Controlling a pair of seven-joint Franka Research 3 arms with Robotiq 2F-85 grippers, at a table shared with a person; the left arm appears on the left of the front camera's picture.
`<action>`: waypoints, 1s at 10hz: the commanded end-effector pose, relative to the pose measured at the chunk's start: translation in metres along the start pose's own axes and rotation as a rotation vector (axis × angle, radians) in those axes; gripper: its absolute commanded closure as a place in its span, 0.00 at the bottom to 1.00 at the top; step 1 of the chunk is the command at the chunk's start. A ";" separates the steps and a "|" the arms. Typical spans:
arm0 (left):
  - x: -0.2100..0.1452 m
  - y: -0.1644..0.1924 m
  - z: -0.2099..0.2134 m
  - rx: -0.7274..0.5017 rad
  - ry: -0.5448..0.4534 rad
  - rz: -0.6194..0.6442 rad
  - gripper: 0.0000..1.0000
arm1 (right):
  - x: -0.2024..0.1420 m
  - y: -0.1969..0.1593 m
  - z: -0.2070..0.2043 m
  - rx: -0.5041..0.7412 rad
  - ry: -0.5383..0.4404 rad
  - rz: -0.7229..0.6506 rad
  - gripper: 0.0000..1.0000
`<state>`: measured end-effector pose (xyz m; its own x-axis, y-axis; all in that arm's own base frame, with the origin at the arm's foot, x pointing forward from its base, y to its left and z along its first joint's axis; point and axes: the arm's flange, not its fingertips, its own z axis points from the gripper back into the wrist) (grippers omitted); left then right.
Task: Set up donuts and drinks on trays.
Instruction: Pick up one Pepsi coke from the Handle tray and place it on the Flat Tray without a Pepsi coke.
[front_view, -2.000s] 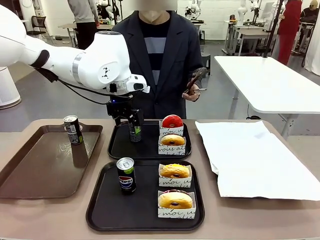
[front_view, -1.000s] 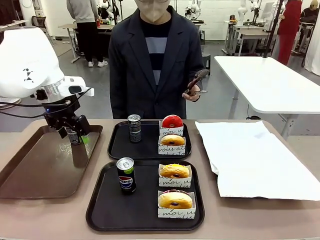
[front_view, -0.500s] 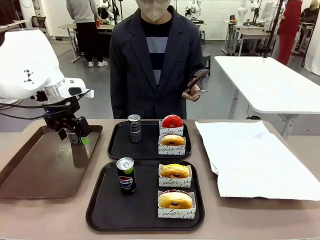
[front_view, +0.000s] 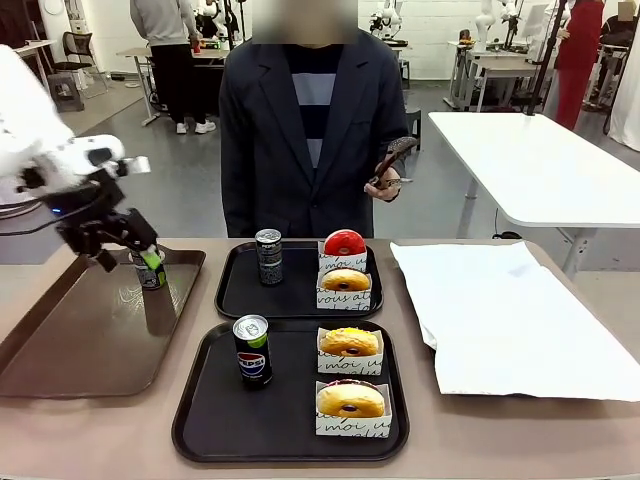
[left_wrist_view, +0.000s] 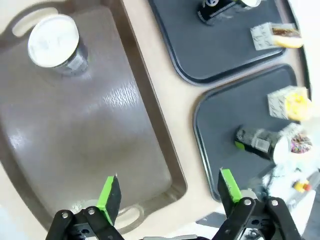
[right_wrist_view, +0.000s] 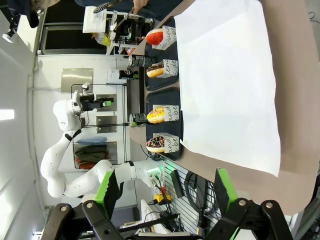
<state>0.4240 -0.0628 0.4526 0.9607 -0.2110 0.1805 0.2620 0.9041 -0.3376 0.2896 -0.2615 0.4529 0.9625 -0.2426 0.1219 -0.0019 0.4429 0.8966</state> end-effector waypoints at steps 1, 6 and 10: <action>-0.022 0.051 0.020 -0.244 0.015 0.066 0.00 | 0.001 0.000 0.000 0.016 -0.005 0.016 0.00; -0.062 0.147 0.042 -0.736 -0.100 0.094 0.00 | 0.001 0.000 0.000 0.016 -0.005 0.016 0.00; -0.085 0.212 0.037 -0.843 -0.223 0.222 0.00 | 0.001 0.000 0.000 0.016 -0.005 0.016 0.00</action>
<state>0.3904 0.1525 0.3985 0.9879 0.0606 0.1428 0.1109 0.3678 -0.9233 0.2897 -0.2613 0.4530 0.9626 -0.2420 0.1218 -0.0020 0.4433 0.8964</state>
